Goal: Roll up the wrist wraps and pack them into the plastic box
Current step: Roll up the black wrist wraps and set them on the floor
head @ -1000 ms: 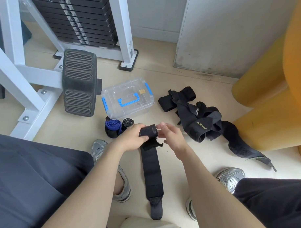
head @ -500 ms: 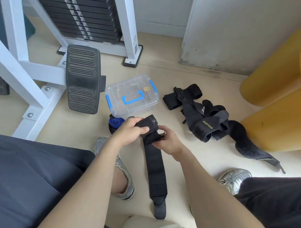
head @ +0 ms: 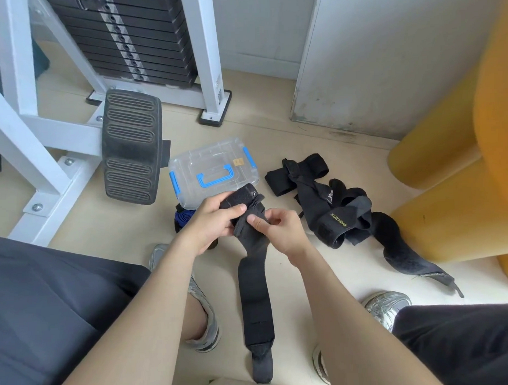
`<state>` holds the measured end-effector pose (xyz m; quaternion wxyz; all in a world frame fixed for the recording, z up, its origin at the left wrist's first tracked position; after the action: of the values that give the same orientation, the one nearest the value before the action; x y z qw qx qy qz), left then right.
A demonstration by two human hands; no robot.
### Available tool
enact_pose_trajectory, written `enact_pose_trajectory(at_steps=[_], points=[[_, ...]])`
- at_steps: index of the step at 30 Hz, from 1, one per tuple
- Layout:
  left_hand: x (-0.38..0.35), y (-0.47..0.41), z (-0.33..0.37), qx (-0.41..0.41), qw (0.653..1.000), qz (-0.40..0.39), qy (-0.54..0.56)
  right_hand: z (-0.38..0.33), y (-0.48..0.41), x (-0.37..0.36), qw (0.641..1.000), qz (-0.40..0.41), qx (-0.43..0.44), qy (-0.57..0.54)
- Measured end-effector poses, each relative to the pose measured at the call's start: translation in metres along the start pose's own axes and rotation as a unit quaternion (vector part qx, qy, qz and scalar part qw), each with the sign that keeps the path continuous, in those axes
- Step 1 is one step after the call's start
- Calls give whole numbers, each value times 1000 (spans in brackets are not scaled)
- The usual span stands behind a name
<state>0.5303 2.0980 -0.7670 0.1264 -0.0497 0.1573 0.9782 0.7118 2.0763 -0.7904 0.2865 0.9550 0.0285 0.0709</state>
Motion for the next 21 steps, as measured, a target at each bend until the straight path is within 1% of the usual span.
enact_pose_trajectory(at_steps=[4,8,10,12,16,21], points=[[-8,-2,16,-22,1000,3,4,-19,6,1,999,22,39,-18],[-10,0,26,-44,999,6,0,-36,10,1,990,67,106,59],[-10,2,28,-62,998,17,-8,-42,13,0,985,90,125,76],[-10,4,31,-83,996,33,-29,-49,15,-1,988,78,118,63],[-10,8,39,-112,990,59,-55,-53,16,3,993,32,112,-22],[-12,12,49,-122,990,42,-49,-62,26,5,992,8,113,-59]])
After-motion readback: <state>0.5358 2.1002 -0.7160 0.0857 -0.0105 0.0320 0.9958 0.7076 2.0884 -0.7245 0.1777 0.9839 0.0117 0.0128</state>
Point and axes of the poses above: each hand's wrist, its own y-axis away from the middle knuckle, its own x-axis out of the back of the hand, z = x × y, the point moved 4 cm from there along -y, towards the middle knuckle, and after that the axes turned 9 degrees about -x, right-handed, at the moved point
